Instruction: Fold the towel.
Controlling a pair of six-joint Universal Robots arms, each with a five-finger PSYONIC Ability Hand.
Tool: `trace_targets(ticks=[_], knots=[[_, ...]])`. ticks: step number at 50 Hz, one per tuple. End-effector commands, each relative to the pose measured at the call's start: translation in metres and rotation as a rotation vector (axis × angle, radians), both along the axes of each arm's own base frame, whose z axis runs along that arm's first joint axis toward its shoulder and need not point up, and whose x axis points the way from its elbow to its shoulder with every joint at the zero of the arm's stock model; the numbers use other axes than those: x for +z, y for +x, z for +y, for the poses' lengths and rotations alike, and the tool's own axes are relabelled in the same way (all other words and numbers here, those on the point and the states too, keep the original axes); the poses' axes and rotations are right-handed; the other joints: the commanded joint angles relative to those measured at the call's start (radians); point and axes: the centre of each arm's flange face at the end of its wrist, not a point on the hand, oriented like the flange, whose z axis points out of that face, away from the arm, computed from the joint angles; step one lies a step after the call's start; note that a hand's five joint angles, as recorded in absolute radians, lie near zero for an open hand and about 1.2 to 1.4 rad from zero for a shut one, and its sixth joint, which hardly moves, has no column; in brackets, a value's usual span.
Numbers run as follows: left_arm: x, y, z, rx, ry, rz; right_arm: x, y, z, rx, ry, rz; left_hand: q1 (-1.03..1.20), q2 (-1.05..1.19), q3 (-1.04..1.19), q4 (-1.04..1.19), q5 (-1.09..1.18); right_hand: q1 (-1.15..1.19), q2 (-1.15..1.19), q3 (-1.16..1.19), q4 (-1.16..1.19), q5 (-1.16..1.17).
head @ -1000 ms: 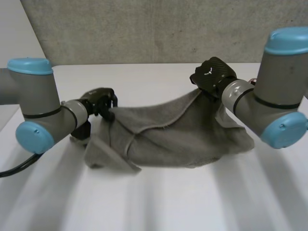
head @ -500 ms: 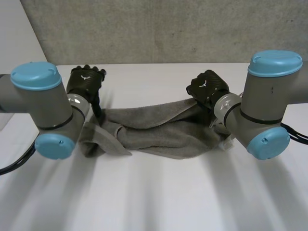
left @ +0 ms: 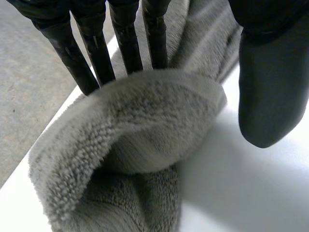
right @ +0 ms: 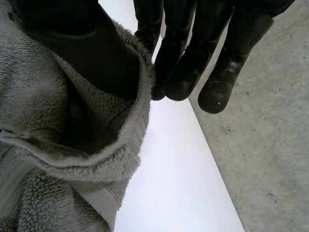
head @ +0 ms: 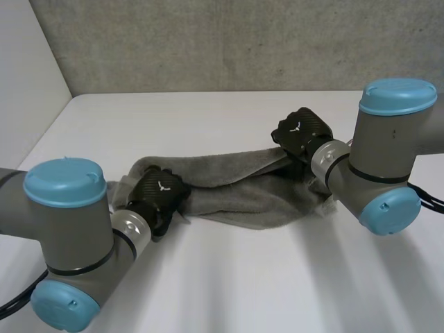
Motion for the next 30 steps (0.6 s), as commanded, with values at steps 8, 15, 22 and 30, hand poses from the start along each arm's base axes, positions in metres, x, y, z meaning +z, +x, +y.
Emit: trace_targets(ticks=[8,15,22,30], knots=[[-0.016,-0.010,-0.018,-0.012,-0.069,-0.026,-0.004,-0.002,0.000,-0.006,0.010,0.009,0.726,0.721,0.721,0.729,0.541,0.067,0.075,0.054,0.058,0.060],[0.002,-0.012,-0.031,0.057,-0.128,0.078,0.002,-0.005,-0.004,-0.020,-0.003,0.002,0.836,0.831,0.831,0.839,0.651,0.067,0.075,0.054,0.058,0.060],[0.091,0.011,-0.043,0.207,-0.235,0.404,0.084,-0.037,0.000,-0.090,-0.137,-0.062,0.836,0.831,0.831,0.839,0.651,0.067,0.075,0.054,0.058,0.060],[0.178,0.065,-0.047,0.325,-0.350,0.775,0.172,-0.067,0.033,-0.116,-0.260,-0.182,0.836,0.831,0.831,0.839,0.651,0.067,0.075,0.054,0.058,0.060]])
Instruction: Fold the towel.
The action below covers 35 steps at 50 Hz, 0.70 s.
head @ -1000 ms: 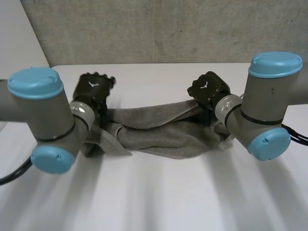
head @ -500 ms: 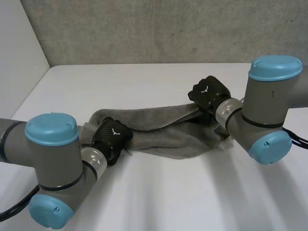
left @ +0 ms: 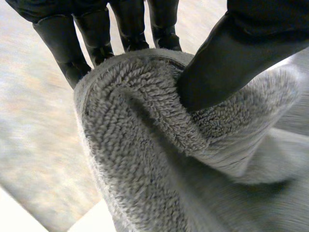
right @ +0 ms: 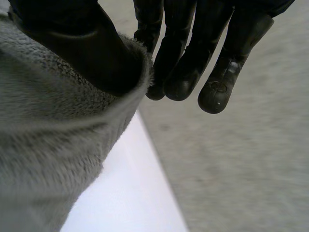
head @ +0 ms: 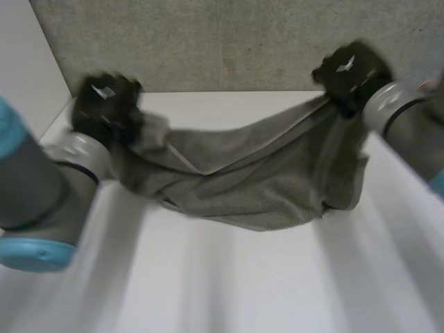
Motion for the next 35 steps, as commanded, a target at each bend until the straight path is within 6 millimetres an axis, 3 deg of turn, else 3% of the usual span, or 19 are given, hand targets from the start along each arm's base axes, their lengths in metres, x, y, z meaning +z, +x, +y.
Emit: trace_targets(ticks=[1,7,12,14,15,17,20,22,23,24,25,28,30,31,33,34,35], knots=[[0.079,0.052,0.000,0.082,-0.119,0.353,0.082,-0.030,0.036,-0.016,-0.124,-0.102,-0.053,-0.112,-0.145,-0.123,-0.253,0.067,0.075,0.054,0.058,0.060],[0.079,0.067,-0.003,0.116,-0.072,0.427,0.089,-0.045,0.045,-0.018,-0.064,-0.080,-0.053,-0.112,-0.145,-0.123,-0.253,0.067,0.075,0.054,0.058,0.060],[0.061,0.068,-0.004,0.133,0.033,0.425,0.060,-0.046,0.042,0.033,0.108,-0.015,-0.053,-0.112,-0.145,-0.123,-0.253,0.067,0.075,0.054,0.058,0.060],[0.026,0.060,-0.016,0.145,0.154,0.386,0.031,-0.038,0.034,0.062,0.201,0.070,-0.053,-0.112,-0.145,-0.123,-0.253,0.067,0.075,0.054,0.058,0.060],[0.025,0.060,-0.016,0.145,0.155,0.386,0.031,-0.038,0.034,0.062,0.201,0.070,-0.053,-0.112,-0.145,-0.123,-0.253,0.067,0.075,0.054,0.058,0.060],[-0.009,0.055,-0.029,0.165,0.259,0.349,0.010,-0.033,0.027,0.072,0.233,0.162,-0.053,-0.112,-0.145,-0.123,-0.253,0.067,0.075,0.054,0.058,0.060],[-0.022,0.052,-0.036,0.171,0.291,0.337,-0.001,-0.031,0.020,0.065,0.244,0.202,-0.053,-0.112,-0.145,-0.123,-0.253,0.067,0.075,0.054,0.058,0.060],[-0.046,0.048,-0.055,0.187,0.344,0.315,-0.018,-0.026,-0.001,0.039,0.252,0.239,-0.053,-0.112,-0.145,-0.123,-0.253,0.067,0.075,0.054,0.058,0.060],[-0.046,0.048,-0.055,0.187,0.344,0.314,-0.018,-0.026,-0.001,0.039,0.252,0.239,-0.053,-0.112,-0.145,-0.123,-0.253,0.067,0.075,0.054,0.058,0.060],[-0.051,0.046,-0.065,0.192,0.350,0.313,-0.024,-0.023,-0.013,0.020,0.241,0.243,-0.053,-0.112,-0.145,-0.123,-0.253,0.067,0.075,0.054,0.058,0.060],[-0.050,0.045,-0.076,0.192,0.336,0.317,-0.029,-0.018,-0.026,0.008,0.212,0.235,-0.053,-0.112,-0.145,-0.123,-0.253,0.067,0.075,0.054,0.058,0.060],[-0.043,0.043,-0.087,0.185,0.304,0.330,-0.028,-0.012,-0.038,0.002,0.149,0.216,-0.053,-0.112,-0.145,-0.123,-0.253,0.067,0.075,0.054,0.058,0.060],[-0.012,0.038,-0.101,0.156,0.201,0.377,-0.008,0.003,-0.060,-0.009,-0.073,0.124,-0.053,-0.112,-0.145,-0.123,-0.253,0.067,0.075,0.054,0.058,0.060],[-0.011,0.038,-0.101,0.156,0.200,0.377,-0.007,0.004,-0.061,-0.009,-0.075,0.123,-0.053,-0.112,-0.145,-0.123,-0.253,0.067,0.075,0.054,0.058,0.060],[0.029,0.030,-0.111,0.081,0.048,0.456,0.023,0.014,-0.079,-0.017,-0.346,-0.040,-0.053,-0.112,-0.145,-0.123,-0.253,0.067,0.075,0.054,0.058,0.060],[0.030,0.030,-0.111,0.080,0.048,0.456,0.023,0.014,-0.079,-0.017,-0.347,-0.040,-0.053,-0.112,-0.145,-0.123,-0.253,0.067,0.075,0.054,0.058,0.060],[0.052,0.026,-0.113,0.028,-0.047,0.504,0.041,0.015,-0.081,-0.017,-0.471,-0.130,-0.053,-0.112,-0.145,-0.123,-0.253,0.067,0.075,0.054,0.058,0.060]])
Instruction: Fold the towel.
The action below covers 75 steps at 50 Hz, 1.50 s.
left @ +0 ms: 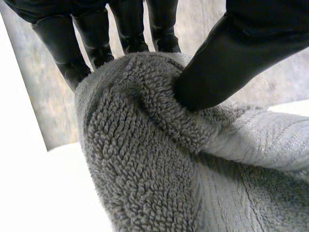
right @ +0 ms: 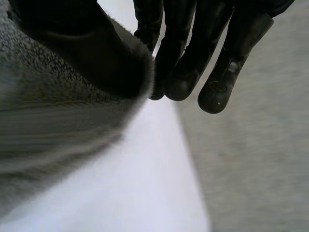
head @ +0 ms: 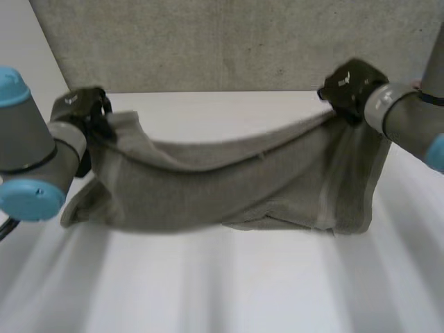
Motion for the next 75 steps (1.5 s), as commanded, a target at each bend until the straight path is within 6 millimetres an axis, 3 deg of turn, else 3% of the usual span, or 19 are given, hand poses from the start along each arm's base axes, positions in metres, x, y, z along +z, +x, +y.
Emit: trace_targets(ticks=[1,2,3,6,10,15,17,18,20,21,26,32,35,37,38,40,45,58,75], knots=[[0.088,-0.015,-0.024,-0.067,-0.358,0.151,0.090,0.021,-0.034,0.042,-0.686,-0.413,-0.053,-0.116,-0.148,-0.128,-0.253,0.066,0.074,0.054,0.058,0.060],[0.112,-0.016,-0.023,-0.099,-0.468,0.203,0.091,0.021,-0.033,0.042,-0.688,-0.414,-0.053,-0.116,-0.148,-0.128,-0.253,0.066,0.074,0.054,0.058,0.060],[0.134,-0.014,-0.020,-0.129,-0.566,0.248,0.117,0.017,-0.019,0.064,-0.781,-0.477,-0.053,-0.116,-0.148,-0.128,-0.253,0.066,0.074,0.054,0.058,0.060],[0.164,-0.011,-0.011,-0.187,-0.675,0.322,0.142,0.006,-0.001,0.090,-0.810,-0.543,-0.053,-0.116,-0.148,-0.128,-0.253,0.066,0.074,0.054,0.058,0.060],[0.155,-0.005,-0.015,-0.187,-0.611,0.347,0.124,0.010,0.000,0.126,-0.660,-0.546,-0.053,-0.116,-0.148,-0.128,-0.253,0.066,0.074,0.054,0.058,0.060],[0.110,0.007,-0.022,-0.145,-0.423,0.324,0.084,0.014,0.011,0.168,-0.373,-0.478,-0.053,-0.116,-0.148,-0.128,-0.253,0.066,0.074,0.054,0.058,0.060],[0.067,0.007,-0.022,-0.132,-0.288,0.293,0.048,0.016,0.018,0.180,-0.178,-0.424,-0.053,-0.116,-0.148,-0.128,-0.253,0.066,0.074,0.054,0.058,0.060],[0.067,0.007,-0.022,-0.132,-0.288,0.293,0.048,0.016,0.018,0.180,-0.177,-0.424,-0.053,-0.116,-0.148,-0.128,-0.253,0.066,0.074,0.054,0.058,0.060],[0.028,0.006,-0.018,-0.142,-0.170,0.261,0.019,0.015,0.025,0.175,-0.046,-0.373,-0.053,-0.116,-0.148,-0.128,-0.253,0.066,0.074,0.054,0.058,0.060],[0.028,0.006,-0.018,-0.142,-0.169,0.261,0.018,0.015,0.025,0.175,-0.046,-0.372,-0.053,-0.116,-0.148,-0.128,-0.253,0.066,0.074,0.054,0.058,0.060],[-0.039,0.012,-0.005,-0.141,0.018,0.137,-0.043,0.012,0.039,0.154,0.120,-0.240,-0.053,-0.116,-0.148,-0.128,-0.253,0.066,0.074,0.054,0.058,0.060],[-0.070,0.021,0.003,-0.145,0.077,-0.082,-0.090,0.006,0.049,0.142,0.237,-0.154,-0.053,-0.116,-0.148,-0.128,-0.253,0.066,0.074,0.054,0.058,0.060],[-0.073,0.025,0.005,-0.146,0.083,-0.138,-0.097,0.006,0.051,0.139,0.261,-0.148,-0.053,-0.116,-0.148,-0.128,-0.253,0.066,0.074,0.054,0.058,0.060],[-0.077,0.031,0.009,-0.152,0.091,-0.226,-0.106,0.005,0.054,0.137,0.292,-0.142,-0.380,-0.442,-0.474,-0.455,-0.580,0.066,0.074,0.054,0.058,0.060],[-0.077,0.031,0.009,-0.152,0.091,-0.227,-0.106,0.005,0.054,0.137,0.292,-0.142,-0.382,-0.444,-0.477,-0.457,-0.582,0.066,0.074,0.054,0.058,0.060],[-0.078,0.031,0.015,-0.168,0.089,-0.280,-0.109,0.005,0.058,0.140,0.304,-0.139,-0.890,-0.953,-0.985,-0.965,-1.090,0.066,0.074,0.054,0.058,0.060],[-0.057,0.025,0.031,-0.251,0.019,-0.306,-0.110,0.007,0.060,0.146,0.309,-0.139,-1.018,-1.081,-1.113,-1.093,-1.218,0.066,0.074,0.054,0.058,0.060],[-0.054,0.009,0.075,-0.550,-0.100,-0.512,-0.112,0.005,0.064,0.142,0.321,-0.137,-1.031,-1.093,-1.125,-1.106,-1.230,0.066,0.074,0.054,0.058,0.060],[-0.076,0.017,0.059,-0.453,-0.100,-0.768,-0.117,0.005,0.069,0.148,0.338,-0.126,-1.001,-1.064,-1.096,-1.076,-1.201,0.066,0.074,0.054,0.058,0.060]])
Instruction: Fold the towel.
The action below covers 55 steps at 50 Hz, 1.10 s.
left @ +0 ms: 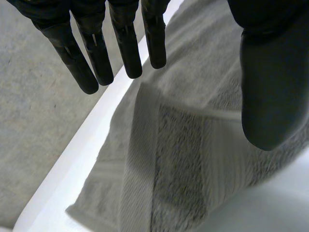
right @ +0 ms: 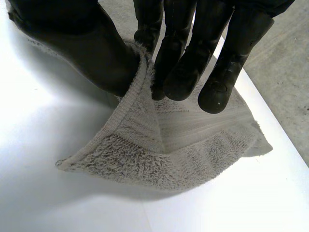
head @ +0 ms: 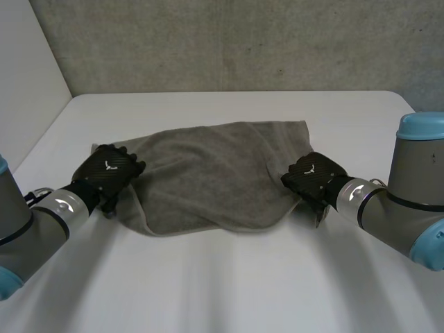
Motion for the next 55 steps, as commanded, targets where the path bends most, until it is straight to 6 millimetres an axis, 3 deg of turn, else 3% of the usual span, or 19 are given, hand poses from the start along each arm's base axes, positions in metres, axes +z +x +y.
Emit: trace_targets(ticks=[1,9,12,14,16,17,19,23,27,30,32,38,39,40,46,55], knots=[[-0.013,0.000,-0.015,0.047,-0.013,-0.044,-0.003,0.000,0.003,0.004,0.008,0.006,-0.059,-0.051,-0.042,-0.063,-0.204,0.066,0.064,0.054,0.058,0.054],[-0.034,-0.014,-0.023,0.005,-0.013,-0.119,-0.004,-0.001,0.002,-0.001,0.012,0.009,-0.030,-0.021,-0.013,-0.034,-0.175,0.066,0.064,0.054,0.058,0.054],[-0.041,-0.015,-0.027,0.007,-0.017,-0.160,-0.005,-0.003,0.000,-0.011,0.011,0.012,0.084,0.093,0.102,0.081,-0.060,0.066,0.064,0.054,0.058,0.054],[-0.042,-0.016,-0.027,0.007,-0.020,-0.170,-0.005,-0.003,0.000,-0.017,0.012,0.015,0.217,0.225,0.234,0.213,0.072,0.066,0.064,0.054,0.058,0.054],[-0.039,-0.021,-0.025,0.005,-0.029,-0.164,-0.006,-0.005,-0.002,-0.035,0.010,0.022,0.643,0.652,0.660,0.639,0.498,0.066,0.064,0.054,0.058,0.054],[-0.039,-0.021,-0.025,0.005,-0.029,-0.164,-0.006,-0.005,-0.002,-0.035,0.010,0.022,0.645,0.654,0.662,0.642,0.500,0.066,0.064,0.054,0.058,0.054],[-0.036,-0.025,-0.022,0.003,-0.034,-0.153,-0.006,-0.007,-0.004,-0.060,0.003,0.029,0.879,0.888,0.896,0.875,0.734,0.066,0.064,0.054,0.058,0.054],[-0.027,-0.027,-0.019,0.009,-0.041,-0.125,-0.004,-0.010,-0.005,-0.084,-0.003,0.034,0.880,0.889,0.897,0.876,0.735,0.066,0.064,0.054,0.058,0.054],[0.011,-0.020,-0.017,0.070,-0.065,0.031,0.011,-0.013,-0.002,-0.109,-0.034,0.032,0.880,0.889,0.897,0.876,0.735,0.066,0.064,0.054,0.058,0.054],[0.020,-0.015,-0.018,0.094,-0.067,0.077,0.015,-0.013,0.000,-0.110,-0.040,0.030,0.880,0.889,0.897,0.876,0.735,0.066,0.064,0.054,0.058,0.054],[0.031,-0.001,-0.021,0.148,-0.065,0.140,0.013,-0.015,0.003,-0.112,-0.031,0.035,0.880,0.889,0.897,0.876,0.735,0.066,0.064,0.054,0.058,0.054],[0.028,0.010,-0.018,0.183,-0.042,0.164,0.007,-0.016,0.005,-0.126,-0.008,0.032,0.880,0.889,0.897,0.876,0.735,0.011,0.009,0.000,0.003,-0.001],[0.025,0.011,-0.017,0.187,-0.032,0.161,0.003,-0.017,0.004,-0.141,0.003,0.037,0.880,0.889,0.897,0.876,0.735,-0.244,-0.247,-0.256,-0.252,-0.257],[0.023,0.012,-0.017,0.191,-0.024,0.159,-0.002,-0.018,0.003,-0.156,0.016,0.045,0.880,0.889,0.897,0.876,0.735,-0.343,-0.345,-0.355,-0.351,-0.355],[0.018,0.020,-0.018,0.218,-0.009,0.156,-0.023,-0.022,-0.009,-0.214,0.035,0.073,0.880,0.889,0.897,0.876,0.735,-0.446,-0.449,-0.458,-0.454,-0.459],[0.021,0.028,-0.025,0.245,-0.027,0.162,-0.031,-0.036,-0.027,-0.278,0.031,0.081,0.880,0.889,0.897,0.876,0.735,-0.441,-0.443,-0.452,-0.449,-0.453]])
